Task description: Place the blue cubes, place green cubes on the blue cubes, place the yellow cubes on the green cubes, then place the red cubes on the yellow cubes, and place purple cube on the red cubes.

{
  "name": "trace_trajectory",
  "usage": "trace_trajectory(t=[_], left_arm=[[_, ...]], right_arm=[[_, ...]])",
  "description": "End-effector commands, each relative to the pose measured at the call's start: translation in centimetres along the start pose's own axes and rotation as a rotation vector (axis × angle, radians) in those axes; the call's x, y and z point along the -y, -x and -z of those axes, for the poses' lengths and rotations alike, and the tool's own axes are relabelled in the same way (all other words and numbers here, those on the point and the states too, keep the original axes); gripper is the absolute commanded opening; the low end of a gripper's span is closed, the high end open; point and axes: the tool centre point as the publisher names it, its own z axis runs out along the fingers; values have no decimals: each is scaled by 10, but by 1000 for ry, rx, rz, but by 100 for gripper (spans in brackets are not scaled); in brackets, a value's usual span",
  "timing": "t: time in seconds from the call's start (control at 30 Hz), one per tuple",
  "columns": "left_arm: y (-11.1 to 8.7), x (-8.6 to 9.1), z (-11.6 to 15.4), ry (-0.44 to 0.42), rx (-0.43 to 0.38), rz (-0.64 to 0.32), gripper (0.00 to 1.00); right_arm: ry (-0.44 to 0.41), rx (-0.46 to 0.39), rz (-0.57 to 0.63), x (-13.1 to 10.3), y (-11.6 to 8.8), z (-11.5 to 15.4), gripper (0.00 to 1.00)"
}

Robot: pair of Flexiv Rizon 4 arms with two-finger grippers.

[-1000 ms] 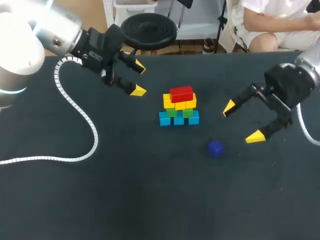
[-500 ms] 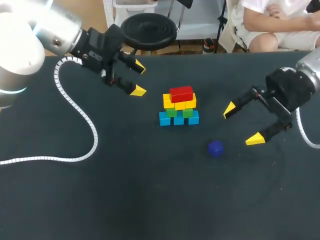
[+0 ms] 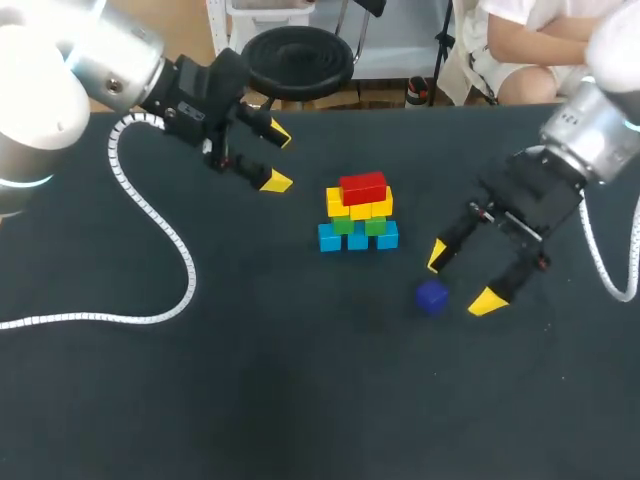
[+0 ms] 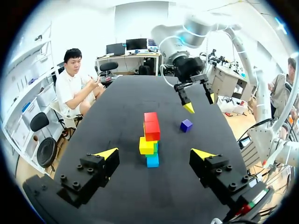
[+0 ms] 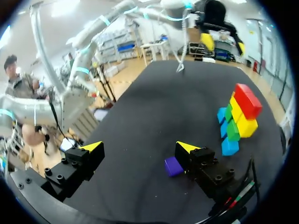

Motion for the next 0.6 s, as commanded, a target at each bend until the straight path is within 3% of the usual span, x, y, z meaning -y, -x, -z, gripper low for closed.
trace_trajectory(t=[0.03, 0.3, 0.6], left_arm=[[-1, 0, 0, 1, 2, -2, 100], [-1, 0, 0, 1, 2, -2, 100], [-1, 0, 0, 1, 2, -2, 100]], right_arm=[[-18, -52, 47, 1, -3, -8, 100], [-17, -59, 79, 21, -13, -12, 100], [-15, -33, 64, 26, -29, -20, 100]])
